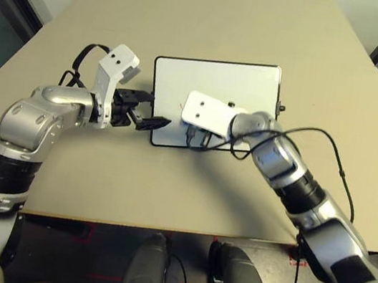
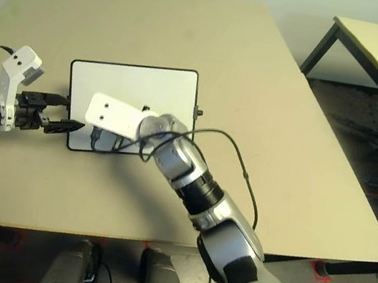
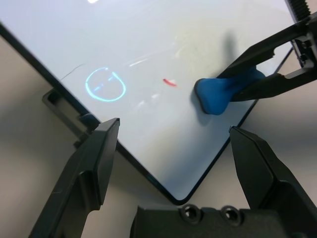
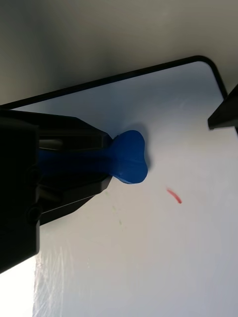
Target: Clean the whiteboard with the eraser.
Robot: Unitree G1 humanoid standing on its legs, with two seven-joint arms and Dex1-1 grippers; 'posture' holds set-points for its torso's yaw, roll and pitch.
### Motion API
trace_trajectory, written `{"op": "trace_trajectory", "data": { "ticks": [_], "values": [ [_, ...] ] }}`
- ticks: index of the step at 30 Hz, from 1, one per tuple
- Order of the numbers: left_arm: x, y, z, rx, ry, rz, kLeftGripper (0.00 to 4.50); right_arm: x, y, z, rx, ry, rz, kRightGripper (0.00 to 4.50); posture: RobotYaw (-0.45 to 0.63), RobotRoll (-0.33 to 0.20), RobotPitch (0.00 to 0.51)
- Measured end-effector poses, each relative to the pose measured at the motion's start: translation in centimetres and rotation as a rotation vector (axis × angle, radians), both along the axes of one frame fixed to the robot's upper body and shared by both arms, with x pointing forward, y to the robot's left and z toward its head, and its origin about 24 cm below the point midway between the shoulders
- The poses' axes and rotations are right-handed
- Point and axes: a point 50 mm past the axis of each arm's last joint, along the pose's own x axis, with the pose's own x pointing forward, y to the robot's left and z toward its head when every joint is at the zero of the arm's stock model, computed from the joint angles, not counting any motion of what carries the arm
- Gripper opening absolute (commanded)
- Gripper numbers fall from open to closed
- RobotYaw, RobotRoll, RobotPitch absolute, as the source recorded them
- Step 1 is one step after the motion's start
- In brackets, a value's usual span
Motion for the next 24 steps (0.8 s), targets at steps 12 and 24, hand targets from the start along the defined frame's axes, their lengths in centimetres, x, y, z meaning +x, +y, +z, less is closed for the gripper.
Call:
{"op": "trace_trajectory", "data": {
  "ticks": [12,24],
  "values": [
    [0.0,-0.1,0.0,-0.002,-0.001,-0.006,4.50,2.9,1.6,3.4,0.095,-0.100,-0.067,0.55,0.02,0.000,0.140],
    [0.0,0.0,0.0,0.001,0.001,-0.002,4.50,0.1,1.4,0.1,0.028,0.003,0.021,0.55,0.02,0.000,0.145]
  ]
}}
